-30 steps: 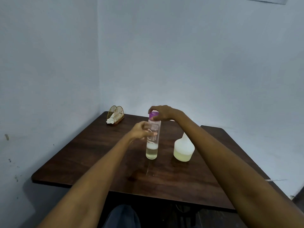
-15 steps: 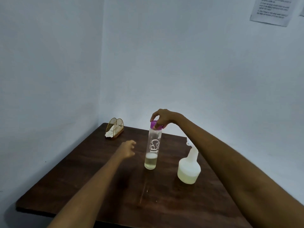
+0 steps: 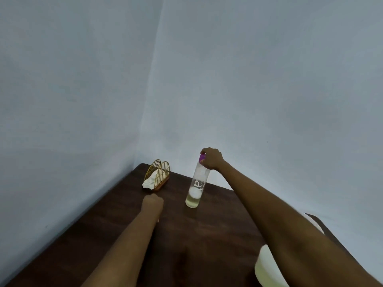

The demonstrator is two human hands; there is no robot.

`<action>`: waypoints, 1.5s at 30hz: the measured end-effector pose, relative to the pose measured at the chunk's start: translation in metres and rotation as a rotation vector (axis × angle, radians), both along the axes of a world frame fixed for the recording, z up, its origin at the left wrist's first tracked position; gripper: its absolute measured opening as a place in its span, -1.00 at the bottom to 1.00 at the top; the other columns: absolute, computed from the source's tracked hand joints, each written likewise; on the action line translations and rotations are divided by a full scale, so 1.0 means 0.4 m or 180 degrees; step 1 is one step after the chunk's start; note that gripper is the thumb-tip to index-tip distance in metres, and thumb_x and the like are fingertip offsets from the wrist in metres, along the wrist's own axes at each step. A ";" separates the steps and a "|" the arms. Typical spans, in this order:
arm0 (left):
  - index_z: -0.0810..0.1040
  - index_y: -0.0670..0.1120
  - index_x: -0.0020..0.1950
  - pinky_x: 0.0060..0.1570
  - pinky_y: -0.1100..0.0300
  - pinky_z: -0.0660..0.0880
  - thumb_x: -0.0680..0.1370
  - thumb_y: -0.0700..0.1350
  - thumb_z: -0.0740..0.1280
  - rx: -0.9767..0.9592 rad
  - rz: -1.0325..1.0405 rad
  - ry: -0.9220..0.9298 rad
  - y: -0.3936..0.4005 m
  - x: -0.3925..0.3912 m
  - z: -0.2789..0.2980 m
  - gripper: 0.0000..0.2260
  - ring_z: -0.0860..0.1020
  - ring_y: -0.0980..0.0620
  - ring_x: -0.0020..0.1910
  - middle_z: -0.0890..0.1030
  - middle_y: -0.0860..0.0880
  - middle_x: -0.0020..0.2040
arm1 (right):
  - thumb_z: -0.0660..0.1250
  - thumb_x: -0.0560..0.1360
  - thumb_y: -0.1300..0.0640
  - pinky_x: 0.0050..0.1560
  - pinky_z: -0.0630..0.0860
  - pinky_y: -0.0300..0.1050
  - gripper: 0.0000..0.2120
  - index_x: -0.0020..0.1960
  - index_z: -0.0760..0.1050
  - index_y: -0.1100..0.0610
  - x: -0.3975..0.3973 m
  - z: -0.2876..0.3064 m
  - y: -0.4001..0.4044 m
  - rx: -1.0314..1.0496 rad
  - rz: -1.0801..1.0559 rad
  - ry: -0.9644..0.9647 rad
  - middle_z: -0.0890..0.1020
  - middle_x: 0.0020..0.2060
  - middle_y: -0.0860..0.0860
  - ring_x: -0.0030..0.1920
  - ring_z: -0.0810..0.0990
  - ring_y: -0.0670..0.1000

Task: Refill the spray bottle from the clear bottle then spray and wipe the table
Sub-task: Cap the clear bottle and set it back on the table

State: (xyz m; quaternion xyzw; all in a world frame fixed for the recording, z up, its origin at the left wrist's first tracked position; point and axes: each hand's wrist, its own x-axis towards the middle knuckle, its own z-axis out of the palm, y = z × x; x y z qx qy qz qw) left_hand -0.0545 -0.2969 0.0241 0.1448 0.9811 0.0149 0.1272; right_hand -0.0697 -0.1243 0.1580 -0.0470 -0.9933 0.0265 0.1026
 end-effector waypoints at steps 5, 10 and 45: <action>0.24 -0.19 0.49 0.36 0.12 0.33 0.62 -0.20 0.19 0.0080 0.0020 -0.0016 0.020 -0.071 -0.007 -0.57 0.31 -0.10 0.44 0.29 -0.16 0.47 | 0.18 0.55 0.25 0.29 0.33 -0.02 -0.66 0.32 0.40 0.26 -0.121 -0.027 0.033 0.0194 -0.0199 0.0219 0.51 0.27 0.14 0.27 0.47 0.17; 0.22 -0.23 0.49 0.40 0.10 0.28 0.61 -0.23 0.20 -0.0195 -0.0468 -0.0054 0.048 -0.135 -0.002 -0.55 0.29 -0.12 0.45 0.28 -0.18 0.47 | 0.13 0.58 0.26 0.29 0.32 -0.03 -0.66 0.33 0.37 0.26 -0.218 -0.030 0.054 0.0275 -0.0295 0.0239 0.49 0.29 0.15 0.30 0.45 0.16; 0.28 -0.17 0.46 0.32 0.17 0.36 0.57 -0.15 0.31 0.0153 0.0030 0.0195 0.049 -0.156 -0.023 -0.52 0.39 -0.04 0.39 0.38 -0.13 0.41 | 0.13 0.60 -0.11 0.42 0.20 0.21 -0.39 0.52 0.02 0.13 -0.216 0.033 0.063 0.0057 -0.0412 -0.0119 0.13 0.47 0.26 0.47 0.13 0.27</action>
